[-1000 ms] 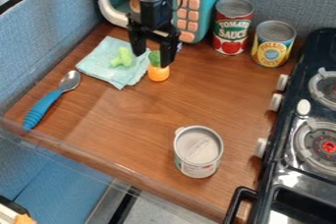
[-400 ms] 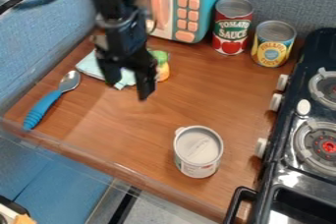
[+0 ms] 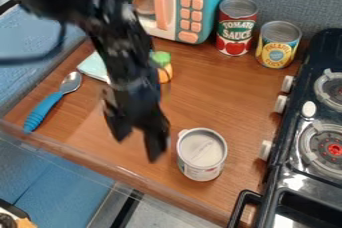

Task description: Move the container to the middle top of the table

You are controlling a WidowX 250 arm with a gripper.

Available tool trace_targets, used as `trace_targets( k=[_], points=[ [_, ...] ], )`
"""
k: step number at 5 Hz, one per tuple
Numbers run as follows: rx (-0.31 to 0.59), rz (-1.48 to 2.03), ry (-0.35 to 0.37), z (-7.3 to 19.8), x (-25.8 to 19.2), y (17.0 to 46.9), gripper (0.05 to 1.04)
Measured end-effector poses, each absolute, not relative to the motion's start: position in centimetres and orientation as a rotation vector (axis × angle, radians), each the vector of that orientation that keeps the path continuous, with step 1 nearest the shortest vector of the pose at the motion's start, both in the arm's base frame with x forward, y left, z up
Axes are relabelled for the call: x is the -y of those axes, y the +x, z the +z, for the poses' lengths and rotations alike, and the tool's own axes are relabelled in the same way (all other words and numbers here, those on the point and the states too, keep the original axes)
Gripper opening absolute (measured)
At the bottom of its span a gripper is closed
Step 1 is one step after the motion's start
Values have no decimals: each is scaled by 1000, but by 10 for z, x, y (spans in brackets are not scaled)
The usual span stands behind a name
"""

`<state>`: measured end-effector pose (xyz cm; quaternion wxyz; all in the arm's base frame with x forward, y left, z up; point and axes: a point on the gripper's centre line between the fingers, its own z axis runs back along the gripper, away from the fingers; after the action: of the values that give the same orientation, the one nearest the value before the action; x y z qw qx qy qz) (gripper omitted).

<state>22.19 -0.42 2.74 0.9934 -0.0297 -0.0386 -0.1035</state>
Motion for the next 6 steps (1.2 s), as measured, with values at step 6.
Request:
trace_targets(
  k=[6],
  points=[
    [3,-183,-39,-14,52,284,999]
  ],
)
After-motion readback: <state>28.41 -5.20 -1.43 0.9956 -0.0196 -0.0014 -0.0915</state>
